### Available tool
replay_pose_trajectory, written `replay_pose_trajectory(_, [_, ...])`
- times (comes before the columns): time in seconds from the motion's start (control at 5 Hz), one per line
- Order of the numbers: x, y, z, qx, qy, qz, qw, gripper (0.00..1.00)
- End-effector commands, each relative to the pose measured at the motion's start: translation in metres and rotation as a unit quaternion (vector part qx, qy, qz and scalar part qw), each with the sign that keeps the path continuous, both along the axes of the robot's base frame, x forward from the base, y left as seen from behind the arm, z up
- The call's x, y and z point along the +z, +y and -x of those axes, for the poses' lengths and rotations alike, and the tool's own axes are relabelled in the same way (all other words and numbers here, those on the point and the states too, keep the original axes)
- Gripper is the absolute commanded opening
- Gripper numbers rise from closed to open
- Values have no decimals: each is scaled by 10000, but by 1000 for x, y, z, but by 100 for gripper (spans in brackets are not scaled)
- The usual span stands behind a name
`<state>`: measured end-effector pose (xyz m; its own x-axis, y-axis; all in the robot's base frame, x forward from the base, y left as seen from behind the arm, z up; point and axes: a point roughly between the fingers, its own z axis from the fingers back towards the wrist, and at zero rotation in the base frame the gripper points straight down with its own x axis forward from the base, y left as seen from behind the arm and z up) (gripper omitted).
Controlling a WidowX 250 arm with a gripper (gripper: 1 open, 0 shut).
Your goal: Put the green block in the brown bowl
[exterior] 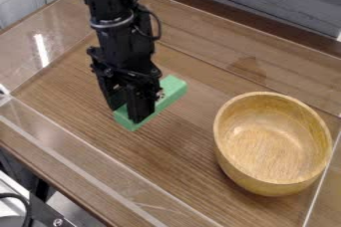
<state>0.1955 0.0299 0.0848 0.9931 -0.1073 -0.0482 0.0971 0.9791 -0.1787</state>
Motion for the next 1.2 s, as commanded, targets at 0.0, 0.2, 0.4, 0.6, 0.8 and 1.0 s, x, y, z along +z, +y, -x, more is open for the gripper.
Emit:
replay_pose_trajectory(0.0, [16,1,-10,23,-334,-57,9994,0])
replay_pose_trajectory(0.2, [18,-2,-11,27,-360,-40,9993,0])
replay_pose_trajectory(0.4, [19,-3,-11,28,-384,-24,9993,0])
replay_pose_trajectory(0.6, [20,-6,-12,26,-408,-7,9992,0])
replay_pose_trajectory(0.8, [24,-32,-12,-73,-429,23,9991,0])
replay_pose_trajectory(1.0, [23,-72,-18,-270,-445,30,9986,0])
